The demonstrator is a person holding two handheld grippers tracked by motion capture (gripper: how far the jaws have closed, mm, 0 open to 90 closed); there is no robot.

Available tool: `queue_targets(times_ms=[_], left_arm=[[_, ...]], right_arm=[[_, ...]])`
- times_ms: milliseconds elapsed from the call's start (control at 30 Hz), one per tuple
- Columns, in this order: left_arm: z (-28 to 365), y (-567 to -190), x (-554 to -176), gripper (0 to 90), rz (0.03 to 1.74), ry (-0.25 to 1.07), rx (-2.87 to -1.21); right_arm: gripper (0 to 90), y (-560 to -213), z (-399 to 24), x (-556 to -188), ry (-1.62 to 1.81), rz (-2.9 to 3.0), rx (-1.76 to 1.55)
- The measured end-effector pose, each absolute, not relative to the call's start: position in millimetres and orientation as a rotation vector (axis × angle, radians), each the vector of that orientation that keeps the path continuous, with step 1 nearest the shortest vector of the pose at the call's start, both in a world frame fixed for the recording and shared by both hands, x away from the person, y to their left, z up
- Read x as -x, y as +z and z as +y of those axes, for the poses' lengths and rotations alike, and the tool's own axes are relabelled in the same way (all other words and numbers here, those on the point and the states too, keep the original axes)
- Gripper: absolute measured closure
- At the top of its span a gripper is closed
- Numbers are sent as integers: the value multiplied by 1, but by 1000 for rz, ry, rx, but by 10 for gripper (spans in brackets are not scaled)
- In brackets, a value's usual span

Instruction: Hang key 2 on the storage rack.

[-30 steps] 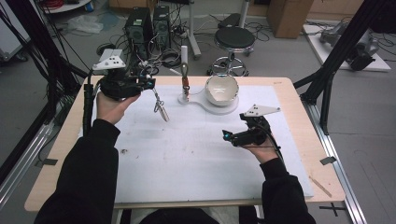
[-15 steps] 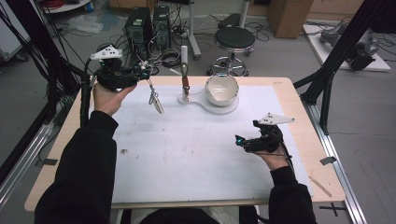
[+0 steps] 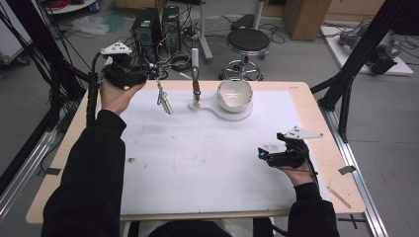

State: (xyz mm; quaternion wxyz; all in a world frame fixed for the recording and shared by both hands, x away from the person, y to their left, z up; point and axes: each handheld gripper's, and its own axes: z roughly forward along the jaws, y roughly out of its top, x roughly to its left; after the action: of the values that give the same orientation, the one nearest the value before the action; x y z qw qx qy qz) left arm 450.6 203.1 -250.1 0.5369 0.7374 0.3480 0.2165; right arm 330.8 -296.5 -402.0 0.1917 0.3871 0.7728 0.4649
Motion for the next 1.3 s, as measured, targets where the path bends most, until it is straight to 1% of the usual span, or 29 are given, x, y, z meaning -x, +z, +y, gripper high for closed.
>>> queue_targets(times_ms=[167, 367, 467, 700, 800, 1000, 1033, 1100, 1300], left_arm=[[206, -245, -460, 722, 857, 553, -1718], [204, -240, -474, 722, 903, 601, -1717], [202, -239, -480, 722, 916, 606, -1698], [191, -239, -490, 723, 940, 643, -1709], [180, -247, -496, 723, 973, 648, -1700], [171, -250, -501, 723, 978, 668, -1661], [170, -249, -501, 723, 974, 697, -1638], [170, -248, -503, 723, 975, 697, -1607], [161, -242, -508, 723, 958, 721, -1605]], right_arm=[[14, -409, -297, -327, 1259, 2193, -1081], [14, -414, -296, -324, 1221, 2219, -1076], [14, -414, -295, -323, 1217, 2216, -1070], [14, -413, -297, -323, 1227, 2199, -1077], [14, -413, -297, -322, 1220, 2201, -1072], [14, -412, -297, -321, 1224, 2199, -1062], [14, -412, -297, -320, 1226, 2198, -1063], [14, -412, -297, -320, 1229, 2197, -1064], [14, -412, -299, -321, 1233, 2190, -1069]])
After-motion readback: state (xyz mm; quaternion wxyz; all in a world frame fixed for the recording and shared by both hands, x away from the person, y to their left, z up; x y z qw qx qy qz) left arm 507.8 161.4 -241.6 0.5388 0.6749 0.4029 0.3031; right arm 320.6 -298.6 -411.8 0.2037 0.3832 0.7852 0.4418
